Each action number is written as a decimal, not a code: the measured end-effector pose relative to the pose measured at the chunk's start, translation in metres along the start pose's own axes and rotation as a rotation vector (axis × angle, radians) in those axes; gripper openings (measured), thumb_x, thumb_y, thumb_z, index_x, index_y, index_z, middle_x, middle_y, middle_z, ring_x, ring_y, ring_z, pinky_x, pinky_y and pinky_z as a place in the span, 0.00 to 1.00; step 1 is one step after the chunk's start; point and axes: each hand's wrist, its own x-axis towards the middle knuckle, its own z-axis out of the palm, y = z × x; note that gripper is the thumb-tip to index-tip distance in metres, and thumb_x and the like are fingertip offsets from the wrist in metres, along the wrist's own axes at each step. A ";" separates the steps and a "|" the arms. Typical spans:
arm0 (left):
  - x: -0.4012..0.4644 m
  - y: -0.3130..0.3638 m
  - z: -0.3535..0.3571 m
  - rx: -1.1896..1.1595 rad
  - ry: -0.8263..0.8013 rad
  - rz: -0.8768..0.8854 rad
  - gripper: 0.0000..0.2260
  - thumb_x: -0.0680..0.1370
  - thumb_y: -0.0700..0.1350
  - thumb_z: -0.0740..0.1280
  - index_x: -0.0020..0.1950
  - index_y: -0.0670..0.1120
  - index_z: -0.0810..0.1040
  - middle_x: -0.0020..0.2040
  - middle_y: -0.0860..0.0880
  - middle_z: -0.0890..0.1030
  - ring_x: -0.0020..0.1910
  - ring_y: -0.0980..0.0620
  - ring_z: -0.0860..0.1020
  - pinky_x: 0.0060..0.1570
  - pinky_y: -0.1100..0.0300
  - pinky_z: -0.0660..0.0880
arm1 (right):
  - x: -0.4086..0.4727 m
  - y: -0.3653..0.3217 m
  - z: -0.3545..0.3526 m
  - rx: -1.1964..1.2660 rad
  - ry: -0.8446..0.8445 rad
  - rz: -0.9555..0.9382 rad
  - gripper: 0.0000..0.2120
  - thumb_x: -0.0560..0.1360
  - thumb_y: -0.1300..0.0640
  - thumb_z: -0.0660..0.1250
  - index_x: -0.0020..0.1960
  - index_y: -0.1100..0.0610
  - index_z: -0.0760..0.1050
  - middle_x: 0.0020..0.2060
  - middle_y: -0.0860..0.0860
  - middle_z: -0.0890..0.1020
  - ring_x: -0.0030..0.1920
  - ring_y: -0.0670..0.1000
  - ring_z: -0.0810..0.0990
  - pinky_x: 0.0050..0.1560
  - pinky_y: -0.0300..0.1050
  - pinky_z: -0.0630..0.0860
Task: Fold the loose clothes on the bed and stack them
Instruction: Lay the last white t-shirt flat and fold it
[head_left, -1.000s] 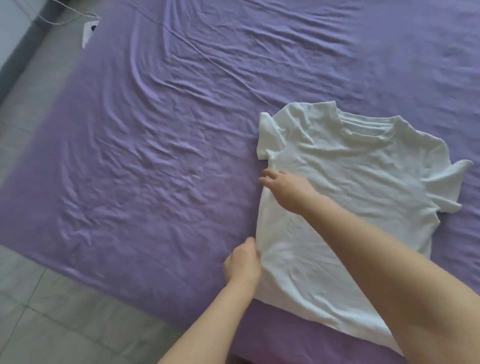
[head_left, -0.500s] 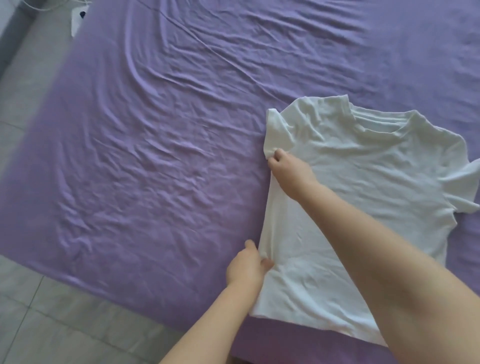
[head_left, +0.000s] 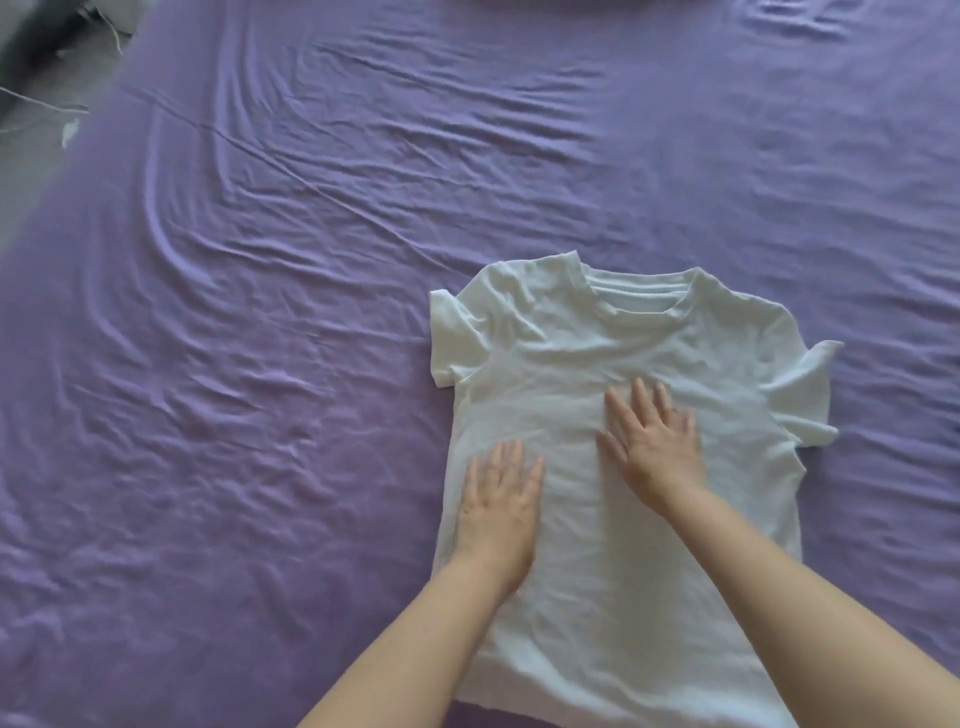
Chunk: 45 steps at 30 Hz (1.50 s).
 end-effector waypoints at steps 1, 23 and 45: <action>0.017 0.006 -0.003 0.006 -0.003 0.015 0.26 0.82 0.45 0.50 0.78 0.50 0.41 0.78 0.45 0.39 0.76 0.44 0.36 0.72 0.45 0.35 | 0.005 0.008 -0.002 0.000 -0.006 0.029 0.28 0.78 0.37 0.46 0.75 0.41 0.43 0.77 0.49 0.43 0.76 0.54 0.38 0.72 0.61 0.42; 0.255 0.091 -0.084 0.148 0.187 0.079 0.29 0.78 0.65 0.43 0.75 0.53 0.57 0.78 0.53 0.44 0.76 0.48 0.38 0.69 0.35 0.38 | 0.110 0.112 -0.037 0.009 0.208 -0.099 0.29 0.78 0.36 0.42 0.75 0.43 0.40 0.76 0.48 0.39 0.75 0.52 0.33 0.68 0.62 0.28; 0.283 0.242 -0.088 0.221 0.361 0.279 0.07 0.76 0.45 0.64 0.51 0.52 0.79 0.55 0.47 0.70 0.58 0.44 0.65 0.52 0.55 0.62 | 0.035 0.232 -0.037 0.721 0.434 0.230 0.11 0.68 0.52 0.73 0.43 0.59 0.77 0.39 0.51 0.73 0.49 0.56 0.71 0.47 0.42 0.63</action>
